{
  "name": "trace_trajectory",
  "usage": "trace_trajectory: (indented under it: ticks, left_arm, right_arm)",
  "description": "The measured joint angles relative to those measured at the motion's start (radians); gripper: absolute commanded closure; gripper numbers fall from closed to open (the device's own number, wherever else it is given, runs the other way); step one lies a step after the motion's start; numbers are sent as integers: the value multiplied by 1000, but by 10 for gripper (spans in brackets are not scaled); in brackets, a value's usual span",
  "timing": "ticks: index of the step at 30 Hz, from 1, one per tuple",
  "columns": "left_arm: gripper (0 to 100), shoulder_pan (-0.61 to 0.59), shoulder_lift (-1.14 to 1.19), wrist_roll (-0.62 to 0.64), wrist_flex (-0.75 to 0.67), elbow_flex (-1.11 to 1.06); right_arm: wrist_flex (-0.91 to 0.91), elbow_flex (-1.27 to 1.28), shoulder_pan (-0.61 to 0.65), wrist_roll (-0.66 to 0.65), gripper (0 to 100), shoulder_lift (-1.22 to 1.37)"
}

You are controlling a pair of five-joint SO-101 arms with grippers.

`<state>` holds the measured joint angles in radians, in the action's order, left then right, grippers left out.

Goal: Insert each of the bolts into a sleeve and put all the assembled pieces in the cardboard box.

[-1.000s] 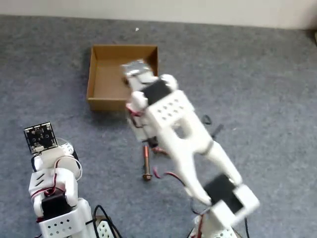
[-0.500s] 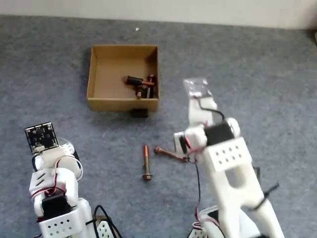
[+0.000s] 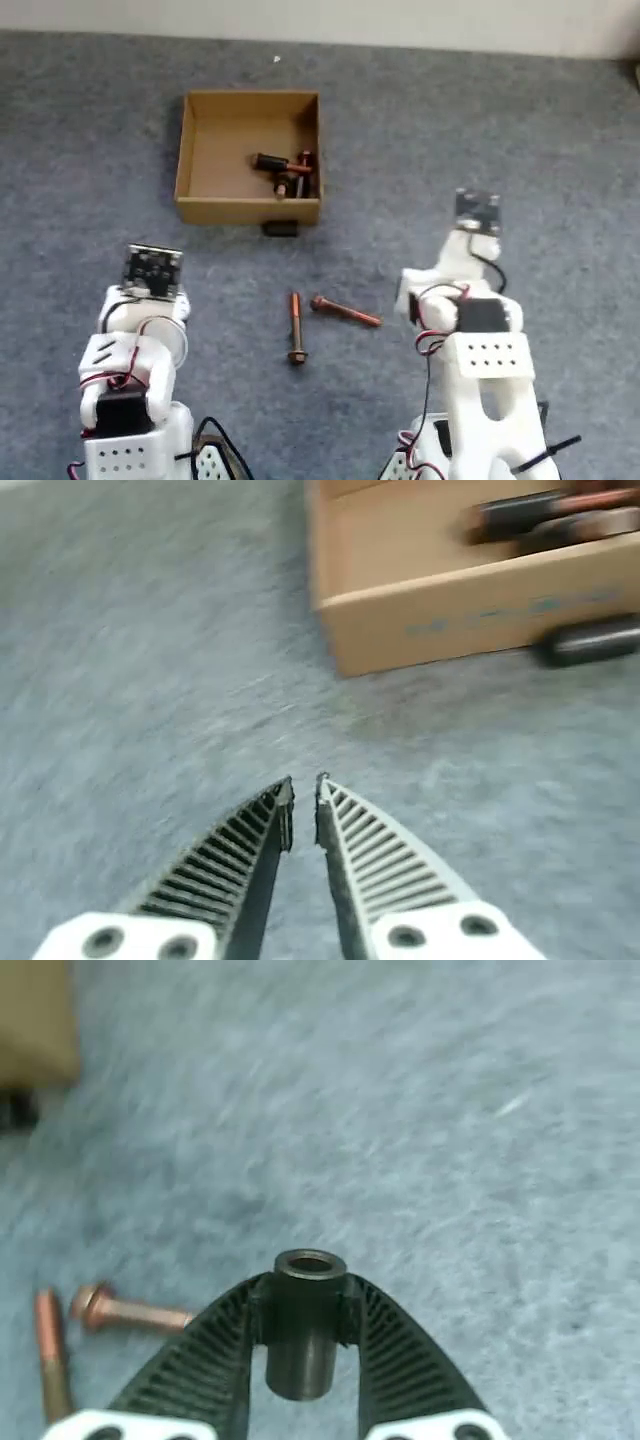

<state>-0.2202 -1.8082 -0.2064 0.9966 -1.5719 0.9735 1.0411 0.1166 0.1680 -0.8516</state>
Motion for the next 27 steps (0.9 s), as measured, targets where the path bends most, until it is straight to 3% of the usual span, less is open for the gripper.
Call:
trace_trajectory:
  ticks: [8, 17, 27]
  left_arm:
    - [919, 267, 58, -26, 176, 215]
    - [919, 471, 644, -48, 186, 506]
    - [923, 661, 1297, 445, 186, 830]
  right_arm:
    - [-44, 0, -126, 11, 994, 0]
    - [-72, 0, -189, 11, 994, 0]
    - [-74, 0, -250, 11, 994, 0]
